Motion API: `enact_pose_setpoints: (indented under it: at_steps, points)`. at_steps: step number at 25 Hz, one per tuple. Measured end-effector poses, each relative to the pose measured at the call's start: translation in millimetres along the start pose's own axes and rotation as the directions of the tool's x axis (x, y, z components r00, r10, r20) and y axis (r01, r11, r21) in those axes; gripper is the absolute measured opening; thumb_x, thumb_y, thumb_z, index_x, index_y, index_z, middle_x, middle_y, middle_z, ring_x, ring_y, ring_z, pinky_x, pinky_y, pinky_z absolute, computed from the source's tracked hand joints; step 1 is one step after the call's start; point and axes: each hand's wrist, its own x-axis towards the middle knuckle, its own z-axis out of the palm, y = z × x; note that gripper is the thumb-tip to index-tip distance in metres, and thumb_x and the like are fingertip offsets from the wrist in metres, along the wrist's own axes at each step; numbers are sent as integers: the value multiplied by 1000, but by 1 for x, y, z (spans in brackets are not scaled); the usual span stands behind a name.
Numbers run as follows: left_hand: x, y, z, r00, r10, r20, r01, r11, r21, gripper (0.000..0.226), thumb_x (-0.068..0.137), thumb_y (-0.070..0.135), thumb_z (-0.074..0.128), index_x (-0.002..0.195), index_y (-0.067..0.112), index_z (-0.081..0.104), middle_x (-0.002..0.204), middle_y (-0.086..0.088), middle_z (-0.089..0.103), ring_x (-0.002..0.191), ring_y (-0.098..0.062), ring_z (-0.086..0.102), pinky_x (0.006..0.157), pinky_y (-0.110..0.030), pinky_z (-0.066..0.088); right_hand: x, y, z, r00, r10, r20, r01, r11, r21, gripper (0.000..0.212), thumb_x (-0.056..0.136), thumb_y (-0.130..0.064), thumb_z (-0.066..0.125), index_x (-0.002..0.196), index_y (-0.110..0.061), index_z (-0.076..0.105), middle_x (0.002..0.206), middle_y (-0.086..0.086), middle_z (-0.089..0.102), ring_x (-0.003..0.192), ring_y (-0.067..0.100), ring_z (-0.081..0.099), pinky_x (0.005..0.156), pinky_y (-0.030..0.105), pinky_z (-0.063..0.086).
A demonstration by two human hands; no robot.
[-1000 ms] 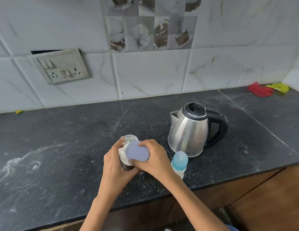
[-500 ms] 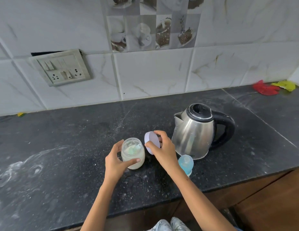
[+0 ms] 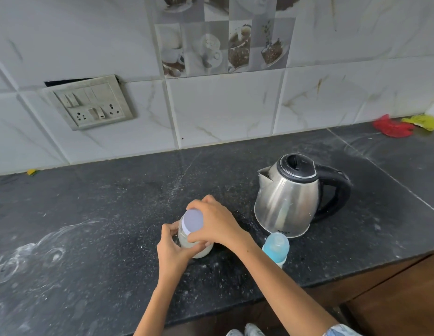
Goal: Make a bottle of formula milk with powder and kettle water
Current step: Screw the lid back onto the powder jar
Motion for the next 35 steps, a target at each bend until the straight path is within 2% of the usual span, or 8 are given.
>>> enact_pose_setpoints:
  at_steps: [8, 15, 19, 23, 25, 29, 33, 35]
  points:
    - [1, 2, 1, 1000, 1, 2, -1, 1000, -21, 75, 43, 27, 95, 100, 20, 47, 99, 7, 59, 90, 2, 55, 67, -17, 40, 17, -10, -7, 949, -155, 275, 206, 964, -168, 70, 58, -2, 77, 121, -26, 58, 121, 4, 49, 108, 27, 52, 83, 44, 53]
    - [1, 1, 3, 999, -41, -4, 41, 997, -65, 77, 34, 44, 83, 98, 22, 46, 105, 6, 60, 86, -4, 58, 66, -24, 46, 17, -30, 8, 976, 219, -11, -213, 933, -290, 83, 68, -66, 71, 119, -5, 46, 113, 13, 56, 100, 28, 61, 72, 32, 43]
    - [4, -3, 4, 1000, -23, 0, 23, 999, -39, 74, 42, 25, 95, 99, 21, 47, 108, 5, 59, 97, -9, 58, 73, -24, 44, 13, -21, -8, 973, 228, 26, -199, 893, -404, 85, 65, -80, 60, 110, -8, 59, 101, 7, 62, 93, 26, 62, 68, 31, 41]
    - [4, -2, 3, 1000, -26, 4, 26, 996, -83, 72, 36, 40, 87, 95, 30, 47, 106, 10, 58, 96, -3, 57, 71, -20, 44, 6, 1, -1, 970, -96, 222, 103, 995, -19, 92, 73, -46, 78, 148, -16, 33, 157, 4, 27, 142, 23, 28, 111, 42, 32]
    - [3, -1, 3, 1000, -27, 7, 28, 996, -86, 70, 35, 43, 82, 93, 31, 46, 106, 12, 58, 94, -1, 57, 68, -22, 46, 0, 2, 13, 983, -72, 170, 85, 994, -66, 84, 75, -48, 75, 145, -17, 39, 149, 5, 37, 135, 24, 38, 106, 40, 38]
    - [7, -4, 4, 1000, -15, -5, 14, 999, -34, 75, 42, 24, 95, 99, 24, 47, 104, 11, 58, 98, -5, 56, 75, -25, 44, -3, 4, 6, 970, 145, -198, -174, 975, -141, 65, 82, -66, 55, 110, -8, 59, 112, 8, 60, 102, 28, 60, 77, 35, 44]
    - [6, -5, 3, 1000, -25, -9, 25, 999, -37, 71, 44, 22, 92, 98, 26, 47, 103, 13, 58, 95, -8, 58, 71, -30, 50, -9, 17, 20, 998, -54, 24, 48, 973, 227, 75, 84, -50, 66, 145, -17, 38, 152, -1, 32, 138, 17, 33, 109, 33, 32]
    - [5, -3, 3, 1000, -26, -12, 26, 999, -37, 68, 46, 23, 89, 98, 26, 46, 102, 11, 59, 93, -10, 58, 67, -25, 47, -15, 17, 37, 999, -6, -44, 16, 973, 231, 75, 86, -51, 63, 147, -18, 36, 147, 2, 37, 134, 19, 37, 107, 33, 36]
